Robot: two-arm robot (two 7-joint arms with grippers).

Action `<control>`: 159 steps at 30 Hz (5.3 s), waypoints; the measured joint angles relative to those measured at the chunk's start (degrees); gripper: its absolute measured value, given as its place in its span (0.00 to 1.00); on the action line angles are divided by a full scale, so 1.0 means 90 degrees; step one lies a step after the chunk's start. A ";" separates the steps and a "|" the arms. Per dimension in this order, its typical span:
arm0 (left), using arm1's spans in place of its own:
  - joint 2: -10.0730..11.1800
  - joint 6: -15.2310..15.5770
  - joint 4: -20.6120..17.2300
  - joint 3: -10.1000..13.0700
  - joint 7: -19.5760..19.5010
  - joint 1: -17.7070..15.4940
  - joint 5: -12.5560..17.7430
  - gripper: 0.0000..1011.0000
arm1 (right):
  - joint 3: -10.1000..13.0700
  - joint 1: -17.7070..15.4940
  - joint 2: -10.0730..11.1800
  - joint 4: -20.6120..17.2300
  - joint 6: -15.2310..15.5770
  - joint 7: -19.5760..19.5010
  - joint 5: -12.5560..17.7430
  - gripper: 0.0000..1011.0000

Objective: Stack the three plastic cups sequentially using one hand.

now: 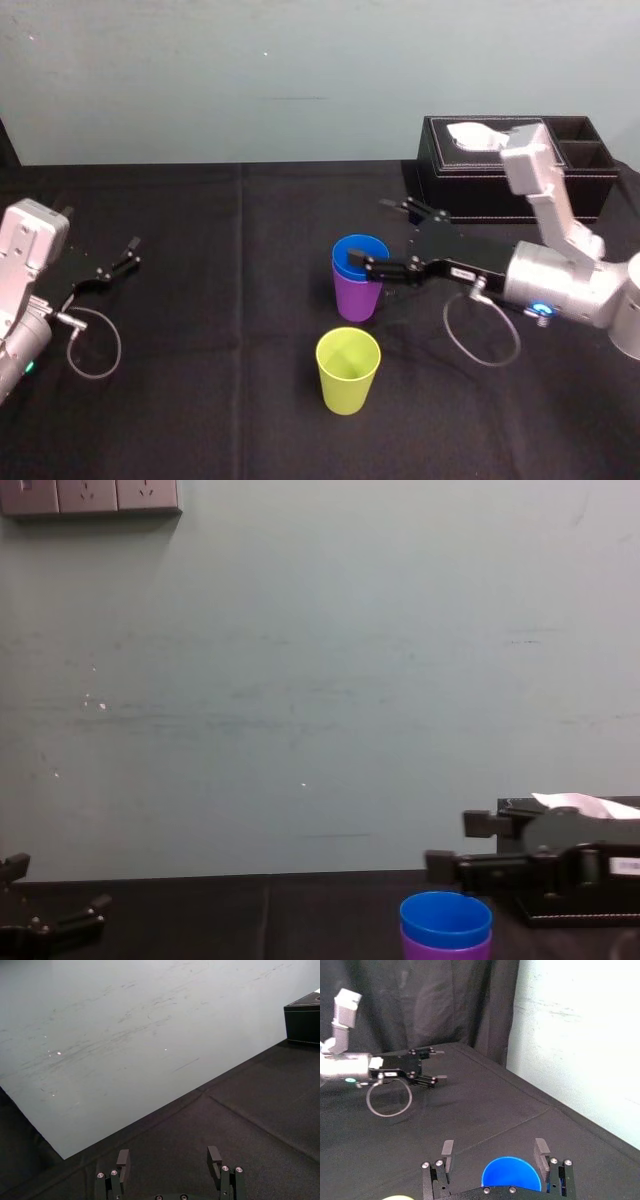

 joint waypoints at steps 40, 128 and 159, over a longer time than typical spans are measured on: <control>0.0000 0.0000 0.0000 0.0000 0.0000 0.0000 0.0000 1.00 | -0.0129 -0.1441 0.1122 -0.0637 -0.0745 0.0658 0.0177 0.99; 0.0000 0.0000 0.0000 0.0000 0.0000 0.0000 0.0000 1.00 | -0.0730 -0.0666 0.0254 0.0176 -0.0379 0.0926 0.0075 0.76; 0.0000 0.0000 0.0001 0.0000 0.0000 0.0000 0.0000 1.00 | -0.0062 -0.1167 0.0865 -0.1445 0.0067 0.0141 0.0688 0.73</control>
